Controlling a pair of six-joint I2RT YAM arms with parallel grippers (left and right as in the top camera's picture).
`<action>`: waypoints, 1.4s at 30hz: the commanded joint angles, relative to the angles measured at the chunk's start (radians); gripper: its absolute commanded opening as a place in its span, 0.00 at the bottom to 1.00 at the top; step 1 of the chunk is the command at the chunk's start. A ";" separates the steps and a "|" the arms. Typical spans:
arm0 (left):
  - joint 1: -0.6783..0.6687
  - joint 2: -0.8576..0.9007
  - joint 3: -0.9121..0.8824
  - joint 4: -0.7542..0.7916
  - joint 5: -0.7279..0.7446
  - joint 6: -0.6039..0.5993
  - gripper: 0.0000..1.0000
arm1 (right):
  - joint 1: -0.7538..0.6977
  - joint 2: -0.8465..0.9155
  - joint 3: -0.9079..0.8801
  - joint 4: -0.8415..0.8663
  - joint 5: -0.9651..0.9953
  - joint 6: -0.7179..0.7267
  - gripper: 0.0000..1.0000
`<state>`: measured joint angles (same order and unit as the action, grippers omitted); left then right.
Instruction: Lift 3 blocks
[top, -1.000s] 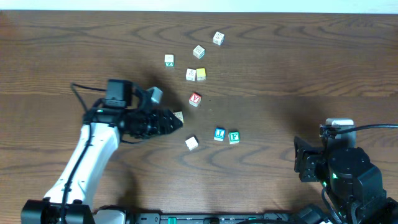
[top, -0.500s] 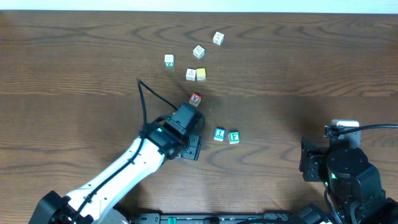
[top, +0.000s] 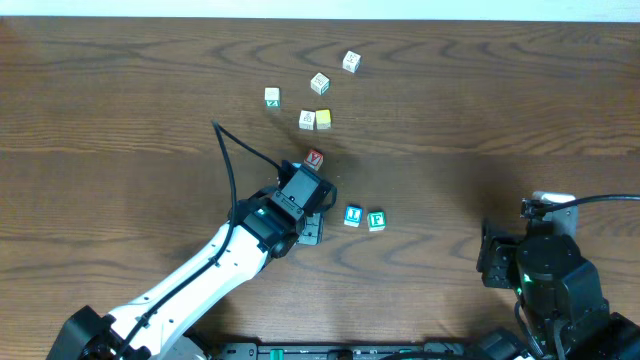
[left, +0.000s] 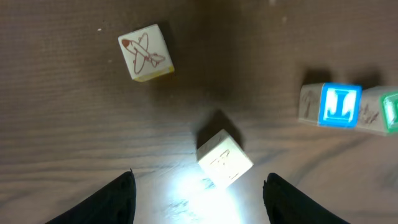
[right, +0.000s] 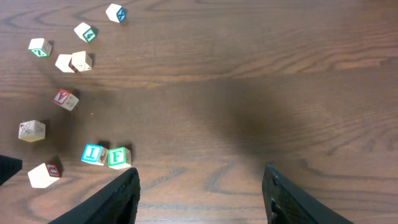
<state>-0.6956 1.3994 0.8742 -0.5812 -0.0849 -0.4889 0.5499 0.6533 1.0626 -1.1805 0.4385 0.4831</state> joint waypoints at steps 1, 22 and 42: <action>-0.002 0.032 0.007 0.000 -0.021 -0.204 0.66 | -0.003 0.002 -0.007 0.008 0.017 0.022 0.60; -0.064 0.116 0.007 0.007 -0.025 -0.716 0.58 | -0.003 0.002 -0.007 0.025 0.016 0.022 0.61; -0.095 0.194 0.007 0.013 -0.101 -0.710 0.57 | -0.003 0.002 -0.007 0.023 -0.003 0.021 0.61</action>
<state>-0.7887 1.5837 0.8742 -0.5716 -0.1604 -1.1904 0.5499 0.6533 1.0588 -1.1580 0.4339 0.4904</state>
